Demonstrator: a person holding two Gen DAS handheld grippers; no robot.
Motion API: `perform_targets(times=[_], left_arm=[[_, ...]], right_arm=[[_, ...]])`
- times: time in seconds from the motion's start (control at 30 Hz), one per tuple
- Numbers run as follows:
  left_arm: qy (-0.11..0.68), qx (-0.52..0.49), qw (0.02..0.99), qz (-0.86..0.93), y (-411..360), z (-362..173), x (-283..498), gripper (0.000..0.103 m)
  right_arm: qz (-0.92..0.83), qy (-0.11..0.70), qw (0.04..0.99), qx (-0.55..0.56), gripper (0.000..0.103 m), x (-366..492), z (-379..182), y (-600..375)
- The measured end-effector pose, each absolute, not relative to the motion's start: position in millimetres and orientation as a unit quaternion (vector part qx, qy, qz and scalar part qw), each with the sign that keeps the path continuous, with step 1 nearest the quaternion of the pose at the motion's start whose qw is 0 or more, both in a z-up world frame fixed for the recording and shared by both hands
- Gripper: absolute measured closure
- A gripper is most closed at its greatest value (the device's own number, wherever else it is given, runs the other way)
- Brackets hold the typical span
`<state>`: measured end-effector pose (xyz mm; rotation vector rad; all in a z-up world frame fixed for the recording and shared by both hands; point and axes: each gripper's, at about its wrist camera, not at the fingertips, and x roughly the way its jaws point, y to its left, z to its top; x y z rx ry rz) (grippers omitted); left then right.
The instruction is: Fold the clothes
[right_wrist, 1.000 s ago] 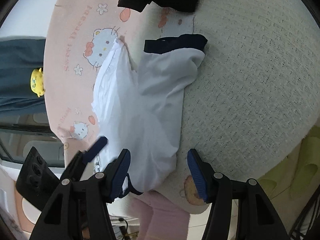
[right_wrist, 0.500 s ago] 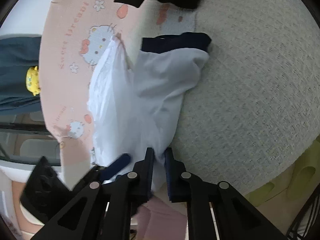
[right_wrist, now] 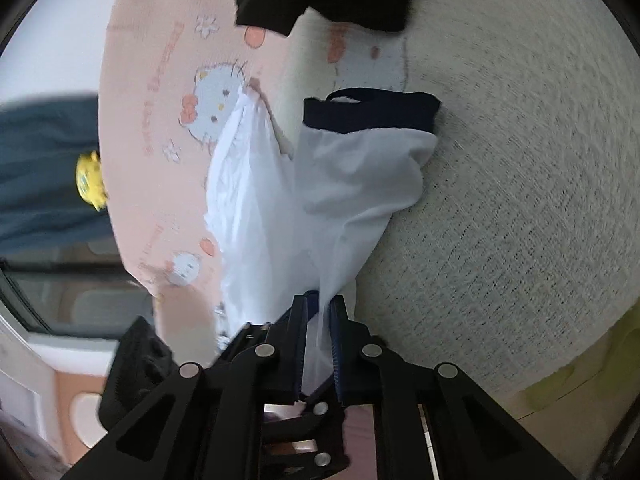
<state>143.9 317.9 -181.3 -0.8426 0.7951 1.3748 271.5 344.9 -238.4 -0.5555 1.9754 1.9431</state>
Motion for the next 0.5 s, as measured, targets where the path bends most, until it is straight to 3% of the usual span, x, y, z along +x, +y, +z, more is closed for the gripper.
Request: perform_targets(times=[0.07, 0.2, 0.23, 0.3, 0.5], left_arm=[[0.348, -0.360, 0.625, 0.600, 321.2, -180.9, 146.1, 0.063], [0.350, -0.347, 0.627, 0.603, 323.1, -181.2, 145.0, 0.077], [0.346, -0.351, 0.626, 0.604, 322.4, -181.3, 141.3, 0.078], [0.333, -0.364, 0.627, 0.602, 322.4, -181.6, 134.5, 0.078], [0.333, -0.362, 0.628, 0.603, 322.0, -184.9, 136.6, 0.079]], right_arm=[[0.673, 0.697, 0.160, -0.191, 0.093, 270.5, -239.8, 346.1], [0.670, 0.688, 0.196, -0.199, 0.091, 271.0, -241.5, 344.7], [0.670, 0.685, 0.207, -0.199, 0.090, 272.0, -241.3, 345.1], [0.671, 0.678, 0.226, -0.195, 0.071, 275.3, -240.9, 347.7], [0.675, 0.675, 0.249, -0.164, 0.066, 279.9, -243.7, 364.5]])
